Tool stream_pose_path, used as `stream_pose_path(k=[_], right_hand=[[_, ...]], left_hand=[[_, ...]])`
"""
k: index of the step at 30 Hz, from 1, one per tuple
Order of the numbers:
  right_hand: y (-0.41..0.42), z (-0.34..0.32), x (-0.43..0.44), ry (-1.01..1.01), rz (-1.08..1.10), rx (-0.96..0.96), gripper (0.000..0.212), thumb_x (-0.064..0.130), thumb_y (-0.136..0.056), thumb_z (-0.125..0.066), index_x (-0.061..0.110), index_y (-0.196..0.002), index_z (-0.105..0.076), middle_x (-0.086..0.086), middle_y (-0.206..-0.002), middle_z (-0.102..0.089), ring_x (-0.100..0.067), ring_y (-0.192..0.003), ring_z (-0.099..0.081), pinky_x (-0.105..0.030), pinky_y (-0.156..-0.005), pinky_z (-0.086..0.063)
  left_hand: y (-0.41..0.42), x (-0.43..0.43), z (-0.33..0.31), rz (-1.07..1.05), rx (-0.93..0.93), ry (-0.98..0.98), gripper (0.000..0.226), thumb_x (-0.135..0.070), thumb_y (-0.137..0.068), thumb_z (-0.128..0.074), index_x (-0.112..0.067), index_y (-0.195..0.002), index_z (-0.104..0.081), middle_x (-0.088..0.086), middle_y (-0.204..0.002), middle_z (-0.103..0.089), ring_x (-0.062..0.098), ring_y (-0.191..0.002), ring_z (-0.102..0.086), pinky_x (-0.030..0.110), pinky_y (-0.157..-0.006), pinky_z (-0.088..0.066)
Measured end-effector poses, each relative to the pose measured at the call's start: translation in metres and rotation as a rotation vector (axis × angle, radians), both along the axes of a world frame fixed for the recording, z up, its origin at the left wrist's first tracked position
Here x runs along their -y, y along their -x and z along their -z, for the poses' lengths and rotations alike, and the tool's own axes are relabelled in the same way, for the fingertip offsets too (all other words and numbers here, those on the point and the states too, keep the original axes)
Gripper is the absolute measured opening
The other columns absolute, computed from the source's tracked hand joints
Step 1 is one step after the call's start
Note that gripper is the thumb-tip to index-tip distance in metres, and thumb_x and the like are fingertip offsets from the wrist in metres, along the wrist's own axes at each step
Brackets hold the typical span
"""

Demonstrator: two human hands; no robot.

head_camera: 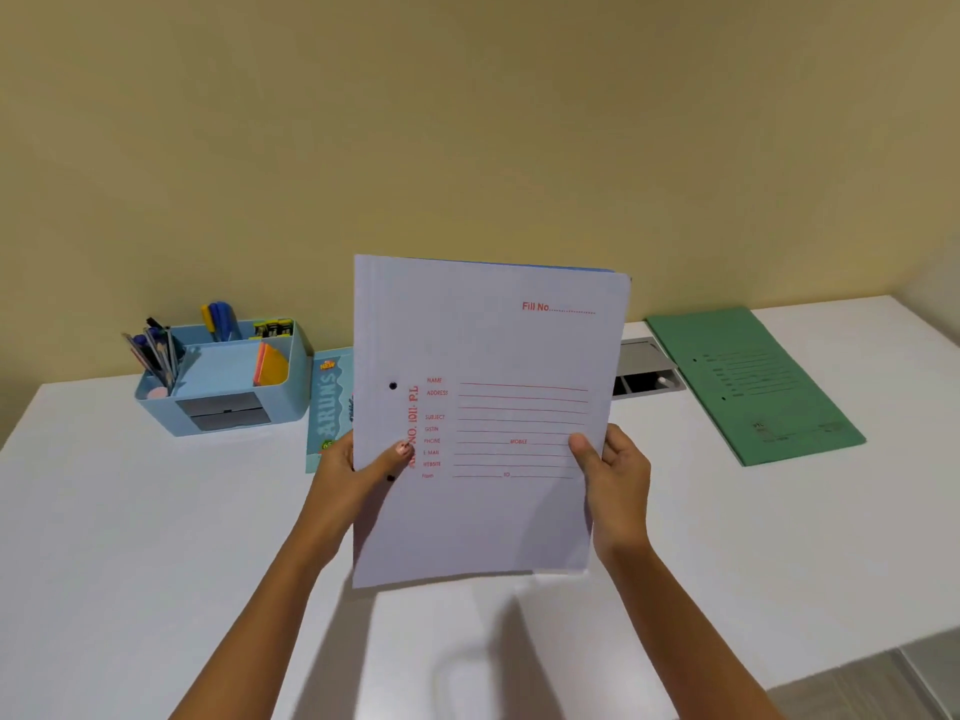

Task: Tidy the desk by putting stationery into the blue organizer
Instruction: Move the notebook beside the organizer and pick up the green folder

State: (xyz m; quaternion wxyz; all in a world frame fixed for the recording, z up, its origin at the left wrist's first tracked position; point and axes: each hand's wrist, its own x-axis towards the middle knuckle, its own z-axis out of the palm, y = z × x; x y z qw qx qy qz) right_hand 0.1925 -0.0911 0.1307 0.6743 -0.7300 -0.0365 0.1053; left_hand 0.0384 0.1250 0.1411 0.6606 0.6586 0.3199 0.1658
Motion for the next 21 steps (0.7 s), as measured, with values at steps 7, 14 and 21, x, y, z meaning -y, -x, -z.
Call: stream_pose_path(k=[7, 14, 21], right_hand=[[-0.017, 0.023, 0.021, 0.189, 0.043, 0.018, 0.008, 0.034, -0.086, -0.066, 0.027, -0.089, -0.063, 0.008, -0.093, -0.072, -0.015, -0.086, -0.068, -0.032, -0.076, -0.058], [-0.065, 0.041, 0.069, 0.263, 0.164, 0.074, 0.015, 0.028, -0.096, -0.053, 0.021, -0.099, -0.065, 0.002, -0.089, -0.069, -0.015, -0.080, -0.067, -0.027, -0.078, -0.053], [-0.144, 0.047, 0.124, 0.565, 0.148, 0.215, 0.025, 0.016, -0.094, -0.053, 0.003, -0.114, -0.059, -0.012, -0.105, -0.065, -0.023, -0.095, -0.059, -0.033, -0.086, -0.046]], left_hand=[[-0.025, 0.022, 0.016, -0.009, -0.009, 0.033, 0.025, -0.031, -0.083, -0.067, -0.032, -0.106, -0.056, -0.005, -0.102, -0.070, 0.021, -0.087, -0.071, 0.025, -0.063, -0.056], [-0.061, 0.058, 0.037, -0.080, 0.011, 0.099, 0.037, -0.027, -0.085, -0.066, -0.028, -0.120, -0.053, -0.001, -0.109, -0.068, 0.023, -0.093, -0.068, 0.029, -0.066, -0.055], [-0.102, 0.091, 0.047, -0.230, -0.032, 0.100, 0.054, -0.027, -0.085, -0.067, -0.021, -0.135, -0.045, 0.003, -0.123, -0.059, 0.029, -0.104, -0.060, 0.051, -0.093, -0.049]])
